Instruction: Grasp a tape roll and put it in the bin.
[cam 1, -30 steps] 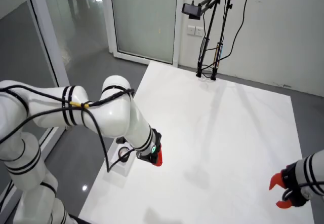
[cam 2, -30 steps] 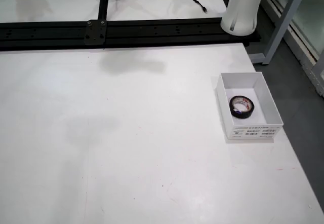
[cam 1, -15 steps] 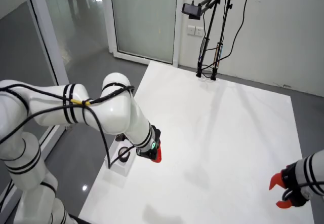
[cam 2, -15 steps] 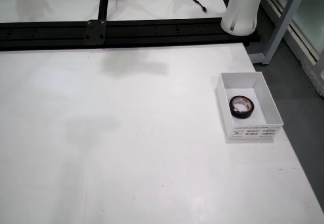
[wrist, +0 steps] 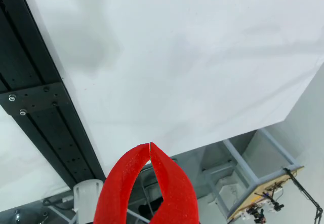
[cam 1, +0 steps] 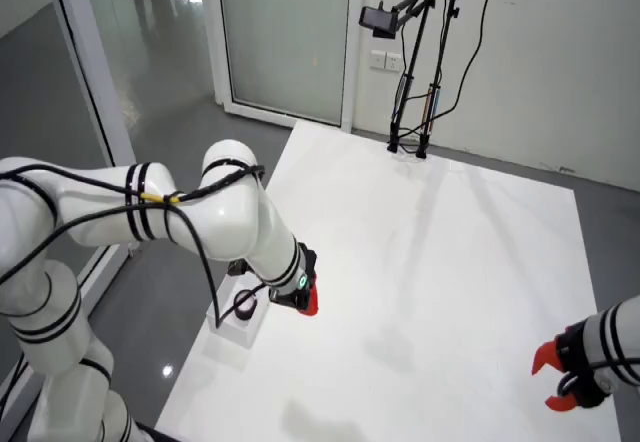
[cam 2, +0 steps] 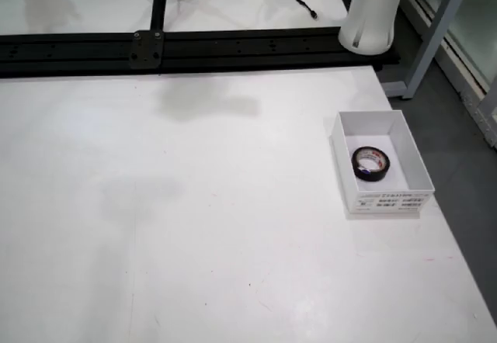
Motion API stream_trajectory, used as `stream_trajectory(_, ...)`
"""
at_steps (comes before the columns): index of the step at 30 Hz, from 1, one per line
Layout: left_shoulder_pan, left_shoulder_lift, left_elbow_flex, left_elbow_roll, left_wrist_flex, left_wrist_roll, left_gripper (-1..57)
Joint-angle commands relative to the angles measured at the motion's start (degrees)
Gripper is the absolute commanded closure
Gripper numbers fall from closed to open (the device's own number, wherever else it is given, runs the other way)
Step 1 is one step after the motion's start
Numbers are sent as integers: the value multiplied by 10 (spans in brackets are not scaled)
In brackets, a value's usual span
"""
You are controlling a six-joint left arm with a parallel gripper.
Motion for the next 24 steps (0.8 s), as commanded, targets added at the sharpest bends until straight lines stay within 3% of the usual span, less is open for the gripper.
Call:
stream_trajectory(1, 6, 0, 0, 1, 0, 0, 564)
stream_trajectory(24, 34, 0, 0, 3, 0, 0, 564)
